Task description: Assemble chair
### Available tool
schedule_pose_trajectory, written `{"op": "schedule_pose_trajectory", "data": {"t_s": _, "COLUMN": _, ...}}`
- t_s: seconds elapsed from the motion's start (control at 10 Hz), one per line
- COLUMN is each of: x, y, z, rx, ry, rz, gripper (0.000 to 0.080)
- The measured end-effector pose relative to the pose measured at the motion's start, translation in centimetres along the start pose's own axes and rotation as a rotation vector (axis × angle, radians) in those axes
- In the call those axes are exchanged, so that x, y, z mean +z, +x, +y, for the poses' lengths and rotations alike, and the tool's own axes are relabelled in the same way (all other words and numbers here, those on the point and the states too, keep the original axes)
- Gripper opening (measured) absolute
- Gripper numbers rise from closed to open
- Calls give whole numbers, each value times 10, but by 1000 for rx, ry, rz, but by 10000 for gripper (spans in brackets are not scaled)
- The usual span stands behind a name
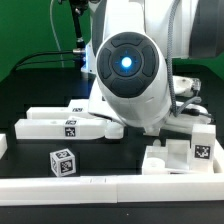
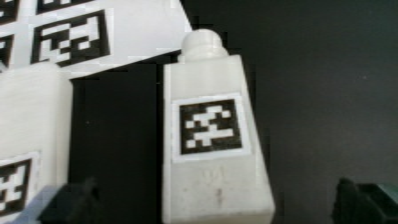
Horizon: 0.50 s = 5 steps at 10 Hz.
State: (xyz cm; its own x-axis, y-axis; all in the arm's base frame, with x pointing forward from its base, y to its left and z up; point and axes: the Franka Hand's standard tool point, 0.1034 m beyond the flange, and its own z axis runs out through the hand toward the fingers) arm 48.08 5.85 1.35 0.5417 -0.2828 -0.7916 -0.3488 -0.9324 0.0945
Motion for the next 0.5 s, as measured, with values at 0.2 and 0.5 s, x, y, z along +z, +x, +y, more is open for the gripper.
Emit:
{"op": "schedule_pose_trajectory", "data": {"t_s": 0.2, "x": 2, "y": 0, "z": 2, "rx": 9, "ry": 0, "rz": -3, "gripper": 649}}
{"op": "schedule_pose_trajectory", "data": {"t_s": 0.5, "x": 1, "y": 1, "z": 3, "rx": 10, "ry": 1, "rz": -3, "gripper": 392}}
